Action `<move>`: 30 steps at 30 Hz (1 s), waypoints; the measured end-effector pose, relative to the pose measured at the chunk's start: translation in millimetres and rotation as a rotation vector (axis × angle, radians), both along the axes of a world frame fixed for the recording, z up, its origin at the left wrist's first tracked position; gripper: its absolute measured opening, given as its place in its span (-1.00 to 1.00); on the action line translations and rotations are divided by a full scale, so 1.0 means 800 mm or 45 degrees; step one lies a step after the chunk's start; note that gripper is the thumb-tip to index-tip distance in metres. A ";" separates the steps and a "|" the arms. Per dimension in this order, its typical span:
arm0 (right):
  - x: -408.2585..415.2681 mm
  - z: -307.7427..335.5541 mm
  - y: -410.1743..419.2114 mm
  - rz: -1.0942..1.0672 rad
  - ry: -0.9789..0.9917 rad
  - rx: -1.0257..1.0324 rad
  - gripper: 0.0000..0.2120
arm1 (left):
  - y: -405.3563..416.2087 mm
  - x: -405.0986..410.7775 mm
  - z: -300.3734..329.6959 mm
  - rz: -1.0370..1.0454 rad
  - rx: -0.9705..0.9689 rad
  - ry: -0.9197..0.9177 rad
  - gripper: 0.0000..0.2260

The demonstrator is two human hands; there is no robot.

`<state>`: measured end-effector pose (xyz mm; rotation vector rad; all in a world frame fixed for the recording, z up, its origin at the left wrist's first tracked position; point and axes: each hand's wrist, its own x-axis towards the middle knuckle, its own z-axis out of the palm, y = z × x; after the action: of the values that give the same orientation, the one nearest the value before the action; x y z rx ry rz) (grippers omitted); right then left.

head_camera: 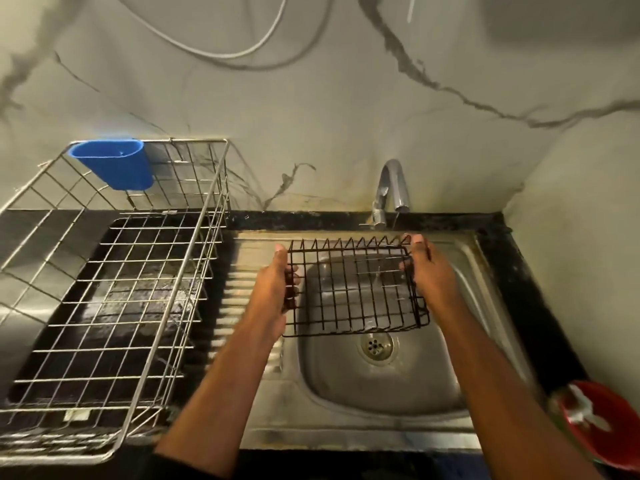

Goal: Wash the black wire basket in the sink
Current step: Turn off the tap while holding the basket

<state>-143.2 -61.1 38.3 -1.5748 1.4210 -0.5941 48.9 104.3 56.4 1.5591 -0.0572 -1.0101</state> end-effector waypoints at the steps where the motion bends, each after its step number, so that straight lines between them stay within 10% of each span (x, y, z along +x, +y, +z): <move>1: -0.005 0.001 0.002 -0.027 -0.018 -0.014 -0.56 | 0.002 -0.005 0.001 -0.004 0.008 -0.055 -0.46; 20: -0.004 -0.007 -0.004 0.329 0.418 -0.251 -0.58 | 0.030 -0.016 -0.009 0.063 -0.047 0.006 -0.54; 30: 0.100 -0.052 -0.129 0.580 0.194 -0.279 -0.71 | -0.003 0.024 -0.048 -0.024 0.001 0.076 -0.46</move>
<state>-63.5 -164.0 -3.5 -2.0750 1.0726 -0.3695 67.7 101.8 17.9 1.5307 -0.0304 -1.0710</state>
